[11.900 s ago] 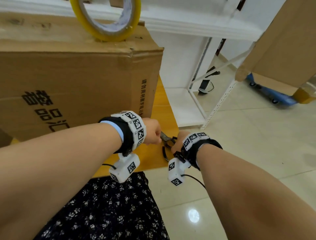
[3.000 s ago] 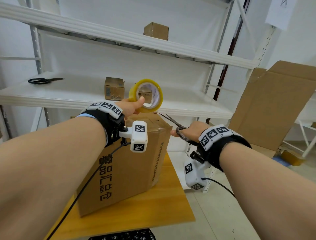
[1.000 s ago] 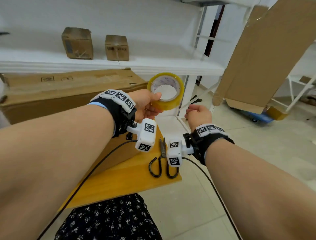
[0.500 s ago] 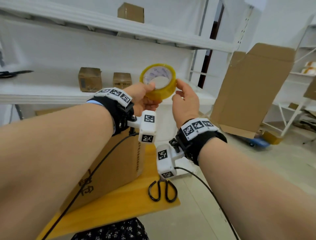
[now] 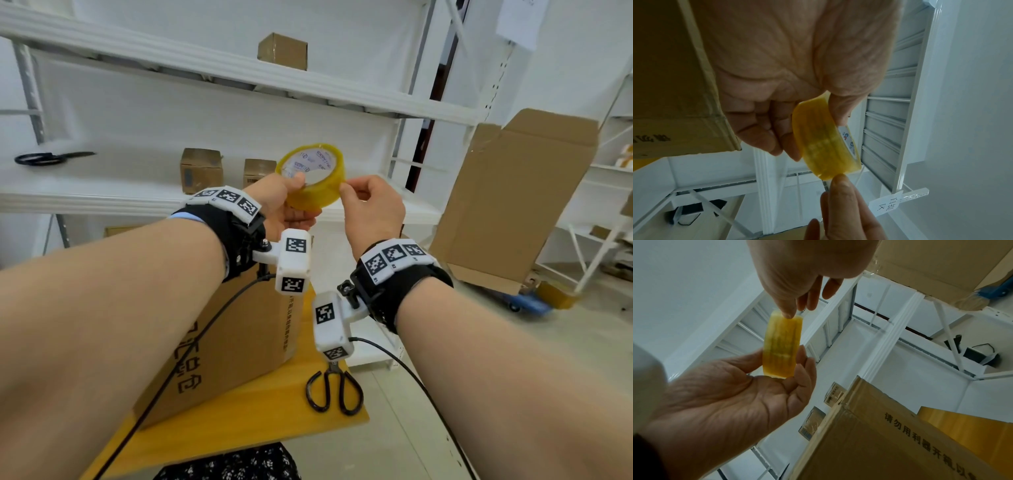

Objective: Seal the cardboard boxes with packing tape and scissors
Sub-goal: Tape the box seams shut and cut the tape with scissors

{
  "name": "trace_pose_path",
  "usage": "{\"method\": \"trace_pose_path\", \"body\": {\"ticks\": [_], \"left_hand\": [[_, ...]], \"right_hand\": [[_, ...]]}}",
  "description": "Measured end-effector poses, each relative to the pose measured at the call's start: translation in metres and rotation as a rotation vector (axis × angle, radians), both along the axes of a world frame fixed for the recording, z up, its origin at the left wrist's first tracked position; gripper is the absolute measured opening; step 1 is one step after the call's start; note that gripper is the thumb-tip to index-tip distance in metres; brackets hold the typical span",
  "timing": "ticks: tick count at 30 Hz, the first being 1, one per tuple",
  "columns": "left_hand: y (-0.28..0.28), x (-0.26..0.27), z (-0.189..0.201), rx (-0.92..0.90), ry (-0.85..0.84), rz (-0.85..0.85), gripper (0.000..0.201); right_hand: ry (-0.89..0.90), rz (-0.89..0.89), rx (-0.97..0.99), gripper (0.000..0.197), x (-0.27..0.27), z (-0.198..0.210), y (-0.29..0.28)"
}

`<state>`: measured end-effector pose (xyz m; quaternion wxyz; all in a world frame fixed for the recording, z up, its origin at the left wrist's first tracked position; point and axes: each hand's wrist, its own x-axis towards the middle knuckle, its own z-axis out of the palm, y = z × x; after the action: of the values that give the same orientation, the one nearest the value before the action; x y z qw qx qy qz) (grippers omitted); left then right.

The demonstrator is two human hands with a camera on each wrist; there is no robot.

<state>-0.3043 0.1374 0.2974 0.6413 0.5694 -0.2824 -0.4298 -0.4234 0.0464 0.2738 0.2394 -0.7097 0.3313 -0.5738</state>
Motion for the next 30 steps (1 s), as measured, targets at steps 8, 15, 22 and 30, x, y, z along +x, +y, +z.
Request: {"method": "trace_pose_path", "body": {"ticks": [8, 15, 22, 30], "left_hand": [[0.005, 0.012, -0.007, -0.003, 0.021, 0.076, 0.044], [0.011, 0.026, -0.006, -0.013, 0.036, 0.188, 0.044], [0.024, 0.034, -0.003, 0.065, 0.005, 0.105, 0.054], [0.022, 0.033, 0.0, 0.121, -0.45, 0.102, 0.073]], "right_hand": [[0.221, 0.064, -0.161, 0.006, 0.004, -0.006, 0.006], [0.289, 0.099, -0.241, 0.007, 0.02, -0.004, 0.018], [0.261, 0.123, -0.215, 0.01, 0.033, 0.001, 0.012], [0.485, 0.128, -0.139, 0.007, 0.038, 0.017, 0.001]]}}
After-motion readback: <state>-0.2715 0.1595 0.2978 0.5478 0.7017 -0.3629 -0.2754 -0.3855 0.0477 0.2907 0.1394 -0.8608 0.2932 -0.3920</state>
